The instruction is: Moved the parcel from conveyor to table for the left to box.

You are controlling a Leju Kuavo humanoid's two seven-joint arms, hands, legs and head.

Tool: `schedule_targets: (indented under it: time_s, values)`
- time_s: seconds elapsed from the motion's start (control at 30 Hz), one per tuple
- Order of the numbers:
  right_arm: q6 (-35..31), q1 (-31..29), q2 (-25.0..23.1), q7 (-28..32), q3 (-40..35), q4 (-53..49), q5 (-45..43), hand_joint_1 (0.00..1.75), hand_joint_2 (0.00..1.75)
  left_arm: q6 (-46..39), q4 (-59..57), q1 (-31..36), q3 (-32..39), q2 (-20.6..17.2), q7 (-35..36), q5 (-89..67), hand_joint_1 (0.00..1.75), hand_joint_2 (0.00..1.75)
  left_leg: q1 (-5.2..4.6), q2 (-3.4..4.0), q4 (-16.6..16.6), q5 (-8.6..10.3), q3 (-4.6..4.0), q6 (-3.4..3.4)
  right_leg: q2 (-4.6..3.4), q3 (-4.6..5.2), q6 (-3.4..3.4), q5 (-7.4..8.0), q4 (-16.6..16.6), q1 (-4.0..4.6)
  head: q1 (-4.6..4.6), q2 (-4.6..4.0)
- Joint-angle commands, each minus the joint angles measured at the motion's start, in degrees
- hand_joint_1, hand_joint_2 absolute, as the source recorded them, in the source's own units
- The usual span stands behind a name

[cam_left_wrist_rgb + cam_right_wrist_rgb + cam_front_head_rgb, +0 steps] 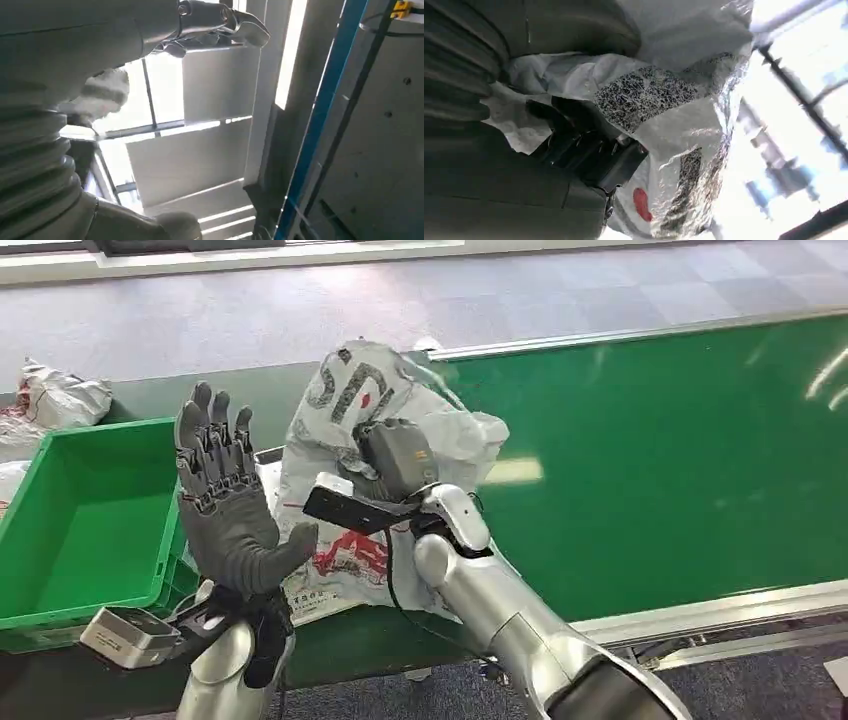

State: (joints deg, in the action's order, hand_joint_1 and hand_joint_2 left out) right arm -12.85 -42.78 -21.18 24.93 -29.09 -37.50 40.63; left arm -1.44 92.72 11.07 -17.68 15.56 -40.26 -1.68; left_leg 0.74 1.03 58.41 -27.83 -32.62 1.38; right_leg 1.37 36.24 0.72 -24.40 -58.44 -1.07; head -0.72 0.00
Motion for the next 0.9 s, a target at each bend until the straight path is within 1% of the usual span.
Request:
schedule_targets:
  time_s: [0.03, 0.13, 0.2, 0.23, 0.27, 0.3, 0.33, 0.37, 0.43, 0.5, 0.57, 0.6, 0.67, 0.7, 0.73, 0.77, 0.8, 0.83, 0.9]
  values:
    - [8.53, -3.48, 1.18, 6.96, -10.10, 7.28, -3.18, 1.75, 1.75, 0.57, -4.55, 4.08, -2.81, -1.92, 0.26, -1.06, 0.00, 1.75, 0.04, -0.19, -0.13, 0.07, 0.12, -0.06, 0.01, -0.17, -0.09, 0.03, 0.15, 0.04, 0.02, 0.00]
    - [8.53, -3.32, 1.18, 6.95, -10.47, 6.77, -3.87, 1.75, 1.75, 0.45, -4.46, 4.02, -2.91, -1.99, 0.26, -1.10, 0.00, 1.75, 0.01, -0.09, -0.04, 0.01, 0.06, -0.04, -0.01, -0.09, -0.05, 0.00, 0.04, 0.01, 0.00, 0.00]
    - [6.64, -3.66, 1.18, 5.00, -11.99, 6.21, -5.05, 1.75, 1.75, -0.74, -4.07, 3.86, -3.12, -2.25, 0.26, -1.80, 0.00, 1.75, 0.02, -0.08, -0.12, 0.03, 0.13, -0.07, -0.11, -0.14, -0.09, 0.03, 0.12, 0.03, 0.00, 0.00]
    - [3.60, -3.95, 1.18, 2.10, -13.46, 6.06, -5.52, 1.75, 1.75, -1.40, -3.53, 3.47, -3.29, -2.60, 0.26, -1.79, 0.00, 1.75, 0.02, -0.09, -0.06, 0.02, 0.07, -0.05, -0.06, -0.07, -0.07, 0.01, 0.06, 0.02, 0.00, 0.00]
    - [-0.90, -4.19, 1.18, -2.44, -13.90, 6.24, -5.68, 1.75, 1.75, -2.23, -3.17, 3.19, -3.35, -2.78, 0.26, -2.08, 0.00, 1.75, 0.03, -0.13, -0.12, 0.04, 0.13, -0.06, -0.07, -0.14, -0.09, 0.02, 0.12, 0.04, 0.02, 0.00]
    - [-3.45, -4.45, 1.18, -4.56, -14.29, 6.39, -5.34, 1.75, 1.75, -2.49, -3.04, 3.05, -3.39, -2.85, 0.26, -2.15, 0.00, 1.75, 0.00, -0.08, -0.05, 0.02, 0.04, -0.04, -0.05, -0.05, -0.06, 0.01, 0.04, 0.01, 0.02, 0.00]
    - [-8.74, -4.95, 1.18, -8.72, -14.67, 6.61, -5.74, 0.59, 1.75, -2.65, -2.85, 2.76, -3.71, -3.00, 0.26, -2.13, 0.00, 1.75, 0.02, -0.07, -0.10, 0.03, 0.09, -0.06, -0.12, -0.08, -0.08, 0.04, 0.10, 0.03, 0.02, 0.00]
    - [-12.38, -5.98, 1.18, -12.88, -15.40, 7.95, -5.40, 0.00, 1.75, -2.95, -2.99, 2.57, -4.07, -2.93, 0.26, -2.26, 0.00, 1.75, -0.02, -0.02, -0.03, 0.01, 0.01, -0.04, -0.10, 0.01, -0.04, 0.02, 0.01, -0.01, 0.00, 0.00]
    - [-14.66, -7.21, 1.18, -14.57, -16.96, 8.96, -6.76, 0.00, 1.75, -3.07, -3.13, 2.73, -5.02, -2.91, 0.26, -2.45, 0.00, 1.75, 0.03, -0.10, -0.08, 0.05, 0.05, -0.08, -0.10, -0.07, -0.08, 0.05, 0.10, 0.04, 0.02, 0.00]
    - [-14.66, -7.21, 1.18, -14.57, -16.96, 8.96, -6.76, 0.00, 1.75, -3.07, -3.13, 2.73, -5.02, -2.91, 0.26, -2.45, 0.00, 1.75, 0.01, -0.09, -0.09, 0.05, 0.06, -0.08, -0.11, -0.07, -0.08, 0.05, 0.10, 0.02, 0.02, 0.00]
    - [-18.04, -7.98, 1.18, -15.12, -18.26, 9.54, -7.04, 0.00, 1.75, -3.59, -3.67, 3.51, -5.83, -2.82, 0.26, -2.73, 0.00, 1.75, 0.03, -0.09, -0.12, 0.04, 0.10, -0.09, -0.11, -0.13, -0.08, 0.06, 0.16, 0.04, 0.02, 0.00]
    - [-19.97, -8.24, 1.18, -16.08, -18.81, 9.89, -6.98, 0.00, 1.75, -3.91, -3.75, 3.69, -5.96, -2.84, 0.26, -2.82, 0.00, 1.75, 0.00, -0.03, -0.06, 0.02, 0.05, -0.04, -0.08, -0.05, -0.05, 0.02, 0.05, 0.00, 0.00, 0.00]
    - [-24.07, -8.55, 1.18, -18.57, -18.56, 10.77, -6.68, 0.00, 1.75, -3.83, -3.99, 3.85, -5.75, -2.65, 0.26, -2.34, 0.00, 1.75, 0.03, -0.14, -0.14, 0.05, 0.13, -0.06, -0.06, -0.16, -0.11, 0.03, 0.14, 0.03, 0.02, 0.00]
    - [-27.15, -7.95, 1.21, -21.00, -12.20, 8.56, -1.90, 0.00, 1.75, -3.97, -4.24, 3.79, -5.47, -2.40, 0.26, -2.49, 0.00, 1.75, 0.00, -0.17, -0.04, 0.03, 0.03, -0.04, 0.03, -0.06, -0.07, -0.01, 0.03, 0.00, 0.00, 0.00]
    - [-27.15, -5.89, 1.27, -21.04, -5.00, 4.90, 3.34, 0.00, 1.75, -3.92, -4.29, 3.65, -5.34, -2.28, 0.26, -2.58, 0.00, 1.75, 0.03, -0.21, -0.11, 0.05, 0.09, -0.06, 0.03, -0.14, -0.09, 0.01, 0.12, 0.04, 0.02, 0.00]
    - [-27.15, -0.91, 1.18, -20.13, 7.74, -5.06, 13.42, 0.00, 1.75, -3.73, -4.55, 3.53, -5.14, -2.02, 0.26, -2.71, 0.00, 1.75, 0.01, -0.15, -0.02, 0.03, 0.00, -0.05, 0.03, -0.04, -0.05, 0.01, 0.04, 0.02, 0.00, 0.00]
    - [-27.15, 2.68, 1.18, -18.11, 15.68, -14.57, 18.24, 0.00, 1.75, -3.40, -4.76, 3.46, -4.94, -1.69, 0.26, -2.86, 0.00, 1.75, 0.04, -0.23, -0.06, 0.04, 0.04, -0.06, 0.08, -0.11, -0.06, 0.01, 0.11, 0.05, 0.00, 0.00]
    - [-27.15, 2.68, 1.18, -18.11, 15.68, -14.57, 18.24, 0.00, 1.75, -3.40, -4.76, 3.46, -4.94, -1.69, 0.26, -2.86, 0.00, 1.75, 0.07, -0.35, -0.11, 0.07, 0.04, -0.09, 0.14, -0.17, -0.08, 0.02, 0.19, 0.08, 0.02, 0.00]
    - [-27.15, 2.68, 1.18, -18.11, 15.68, -14.57, 18.24, 0.00, 1.75, -3.40, -4.76, 3.46, -4.94, -1.69, 0.26, -2.86, 0.00, 1.75, 0.05, -0.34, -0.02, 0.05, -0.04, -0.08, 0.14, -0.03, -0.08, -0.01, 0.09, 0.07, 0.02, 0.00]
